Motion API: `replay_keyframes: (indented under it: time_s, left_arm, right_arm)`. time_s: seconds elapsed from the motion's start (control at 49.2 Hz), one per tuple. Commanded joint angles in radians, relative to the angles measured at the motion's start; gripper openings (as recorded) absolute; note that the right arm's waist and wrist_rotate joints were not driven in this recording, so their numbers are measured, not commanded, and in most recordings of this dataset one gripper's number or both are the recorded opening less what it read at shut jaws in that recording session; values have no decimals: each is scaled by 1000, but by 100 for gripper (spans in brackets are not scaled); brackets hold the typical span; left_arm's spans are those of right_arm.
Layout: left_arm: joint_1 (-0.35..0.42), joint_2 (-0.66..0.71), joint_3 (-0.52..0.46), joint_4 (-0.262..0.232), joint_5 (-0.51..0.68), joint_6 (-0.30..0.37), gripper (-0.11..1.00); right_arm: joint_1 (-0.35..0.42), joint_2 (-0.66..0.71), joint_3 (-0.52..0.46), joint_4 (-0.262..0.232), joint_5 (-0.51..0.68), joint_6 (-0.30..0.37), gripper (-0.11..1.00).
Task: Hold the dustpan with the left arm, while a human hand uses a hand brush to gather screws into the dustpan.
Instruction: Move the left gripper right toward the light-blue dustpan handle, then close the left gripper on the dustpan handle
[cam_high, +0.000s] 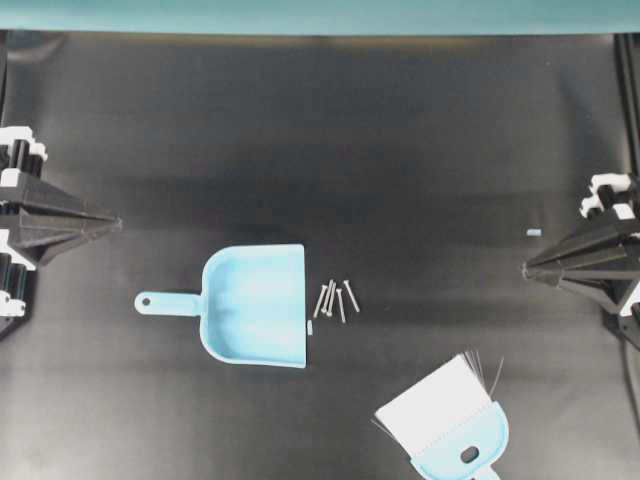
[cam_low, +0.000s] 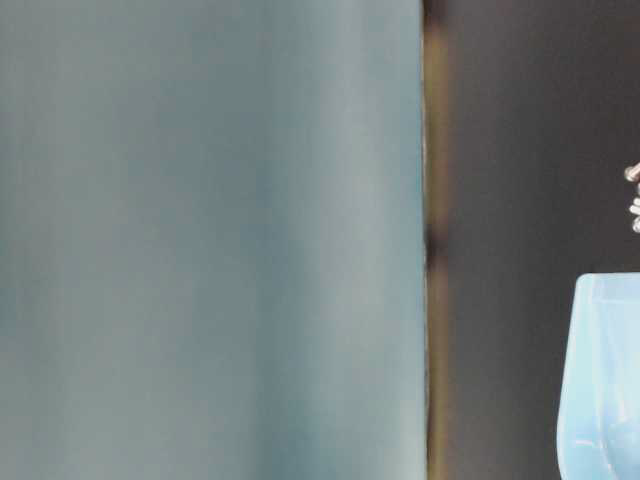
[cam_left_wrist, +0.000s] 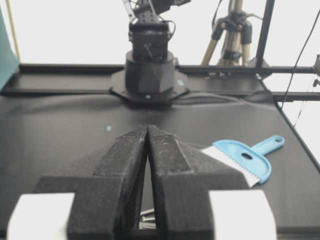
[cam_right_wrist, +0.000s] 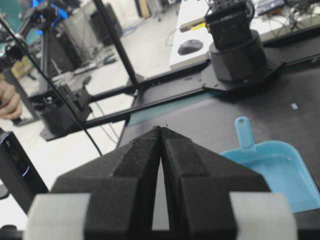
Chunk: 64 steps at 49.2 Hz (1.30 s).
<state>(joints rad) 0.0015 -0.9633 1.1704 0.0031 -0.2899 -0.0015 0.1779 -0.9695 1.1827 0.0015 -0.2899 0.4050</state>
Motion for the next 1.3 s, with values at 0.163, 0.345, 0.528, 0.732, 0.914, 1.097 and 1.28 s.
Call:
replay_keyframes:
  time_s: [0.163,0.345,0.528,0.732,0.914,1.097,1.28]
  left_arm:
    - [-61,146,-31,41,207,-9,0]
    - [-64,245,-54,41,298,-6,0]
    - [-52,284,-55,41,302,-3,0]
    - [-48,341,-51,41,308,-14,0]
    - [-51,428,-61,41,307,-72,2]
    - [-49,491,-60,40,301,-89,48]
    - [-48,572,-77,41,308,-120,89]
  right_arm:
    - [0,-29,66,0,153,-2,0]
    - [0,-66,84,-38,403,-2,0]
    - [0,-138,72,-61,476,-2,0]
    - [0,-233,107,-63,503,-2,0]
    - [0,-305,166,-61,554,-2,0]
    - [0,-371,201,-51,592,-2,0]
    - [0,-425,210,-51,592,-2,0]
